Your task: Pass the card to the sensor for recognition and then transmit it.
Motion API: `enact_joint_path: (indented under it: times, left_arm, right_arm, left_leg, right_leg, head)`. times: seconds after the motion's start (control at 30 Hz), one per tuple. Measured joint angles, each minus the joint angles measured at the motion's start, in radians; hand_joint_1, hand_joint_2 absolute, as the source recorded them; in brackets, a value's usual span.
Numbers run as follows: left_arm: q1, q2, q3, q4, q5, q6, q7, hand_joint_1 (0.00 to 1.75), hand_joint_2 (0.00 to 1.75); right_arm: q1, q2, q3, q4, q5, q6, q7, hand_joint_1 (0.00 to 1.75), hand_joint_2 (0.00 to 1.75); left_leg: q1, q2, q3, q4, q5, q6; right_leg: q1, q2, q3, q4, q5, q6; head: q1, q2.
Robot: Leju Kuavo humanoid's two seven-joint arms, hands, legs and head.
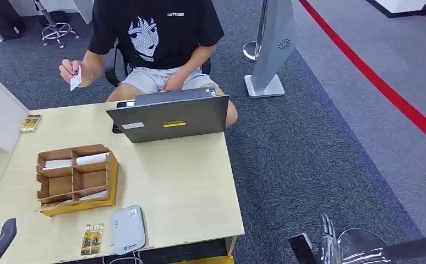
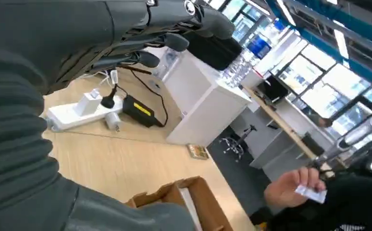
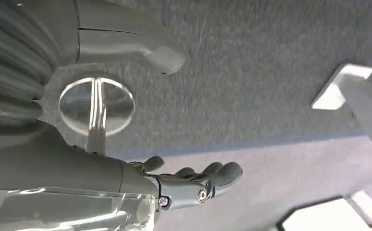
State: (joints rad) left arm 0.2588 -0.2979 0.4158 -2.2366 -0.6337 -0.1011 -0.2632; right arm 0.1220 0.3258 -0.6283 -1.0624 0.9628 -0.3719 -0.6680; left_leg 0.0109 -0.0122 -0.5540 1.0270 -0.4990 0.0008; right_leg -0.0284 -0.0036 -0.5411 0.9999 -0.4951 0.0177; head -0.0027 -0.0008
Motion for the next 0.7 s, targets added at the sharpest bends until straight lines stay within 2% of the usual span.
enact_joint_path:
  times: [0.1,0.23,0.33,0.43,0.5,0.7]
  left_arm:
    - [-0.041,0.041,-0.018,0.015,-0.109,0.041,0.015,0.0,1.75]
    - [-0.103,0.09,-0.025,0.046,-0.17,0.058,0.036,0.0,1.75]
    - [-0.141,0.119,-0.026,0.067,-0.208,0.002,0.091,0.0,1.75]
    - [-0.19,0.169,-0.029,0.096,-0.264,-0.078,0.171,0.0,1.75]
    - [-0.216,0.2,-0.036,0.115,-0.301,-0.103,0.209,0.0,1.75]
    - [-0.216,0.2,-0.036,0.115,-0.301,-0.103,0.209,0.0,1.75]
  right_arm:
    - [-0.012,-0.002,-0.001,0.017,-0.005,0.044,0.011,0.0,1.75]
    - [-0.035,-0.005,-0.001,0.039,0.0,0.075,0.03,0.0,1.75]
    - [-0.037,-0.006,-0.001,0.048,0.01,0.082,0.034,0.0,1.75]
    - [-0.042,-0.008,0.002,0.058,0.01,0.082,0.039,0.0,1.75]
    - [-0.048,-0.009,0.005,0.066,0.01,0.082,0.044,0.0,1.75]
    - [-0.048,-0.009,0.005,0.066,0.01,0.082,0.044,0.0,1.75]
  left_leg:
    - [0.0,0.0,0.0,0.0,0.0,0.0]
    - [0.0,0.0,0.0,0.0,0.001,0.0]
    - [0.0,0.0,0.0,0.0,0.001,0.0]
    - [0.0,0.0,0.0,0.0,0.001,-0.001]
    - [0.0,0.0,0.0,0.0,0.001,-0.001]
    - [0.0,0.0,0.0,0.0,0.001,-0.001]
  right_leg:
    - [0.0,0.0,0.0,0.0,0.0,0.0]
    - [0.0,0.0,0.0,0.0,0.0,0.0]
    - [0.0,0.0,0.0,0.0,0.0,0.0]
    - [0.0,0.0,0.0,0.0,0.0,0.0]
    - [0.0,0.001,-0.001,0.0,0.0,0.0]
    - [0.0,0.001,-0.001,0.0,0.0,0.0]
  head:
    - [0.0,0.0]
    - [0.0,0.0]
    - [0.0,0.0]
    - [0.0,0.0]
    - [0.0,0.0]
    - [0.0,0.0]
